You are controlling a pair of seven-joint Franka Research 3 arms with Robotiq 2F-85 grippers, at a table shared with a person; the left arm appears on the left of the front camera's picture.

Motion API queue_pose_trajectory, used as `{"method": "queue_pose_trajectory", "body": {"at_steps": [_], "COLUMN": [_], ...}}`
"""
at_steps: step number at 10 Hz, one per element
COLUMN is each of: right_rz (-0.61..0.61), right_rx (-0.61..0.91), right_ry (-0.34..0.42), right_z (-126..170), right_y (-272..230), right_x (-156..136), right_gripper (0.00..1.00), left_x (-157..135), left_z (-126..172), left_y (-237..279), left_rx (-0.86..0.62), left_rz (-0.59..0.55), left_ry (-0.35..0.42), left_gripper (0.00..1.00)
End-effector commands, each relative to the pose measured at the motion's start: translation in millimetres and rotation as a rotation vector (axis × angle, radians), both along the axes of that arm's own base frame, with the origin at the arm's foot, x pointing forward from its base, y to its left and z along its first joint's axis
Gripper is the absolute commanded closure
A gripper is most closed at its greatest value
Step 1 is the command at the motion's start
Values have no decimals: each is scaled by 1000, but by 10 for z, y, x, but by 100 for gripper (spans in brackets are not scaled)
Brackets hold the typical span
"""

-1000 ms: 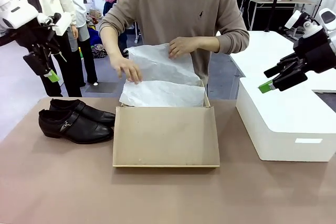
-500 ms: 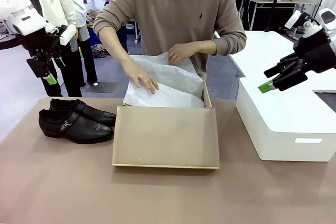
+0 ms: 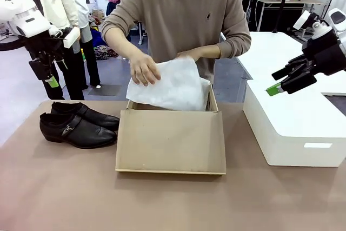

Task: Pack the shoes into the box.
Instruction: Place one shoe of the Shoes into the Shoes Box.

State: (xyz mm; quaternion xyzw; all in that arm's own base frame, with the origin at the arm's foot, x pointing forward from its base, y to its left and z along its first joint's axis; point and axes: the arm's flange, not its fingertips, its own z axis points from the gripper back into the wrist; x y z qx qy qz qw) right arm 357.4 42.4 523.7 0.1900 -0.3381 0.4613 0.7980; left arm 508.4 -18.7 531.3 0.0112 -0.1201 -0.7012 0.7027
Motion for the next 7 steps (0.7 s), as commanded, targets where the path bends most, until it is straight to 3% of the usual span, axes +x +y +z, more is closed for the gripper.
{"method": "queue_pose_trajectory", "body": {"at_steps": [1, 7], "right_rz": [26, 26], "right_rx": [20, 20], "right_ry": [-23, -23], "right_z": [-12, -12], "right_y": [-12, -12], "right_x": [35, 35], "right_gripper": [0, 0], "left_x": [-39, 56], "left_z": [13, -19], "left_y": [18, 14], "left_rx": [-15, 13], "left_rz": [3, -5], "left_ry": [-4, -9], "left_gripper": [0, 0]}}
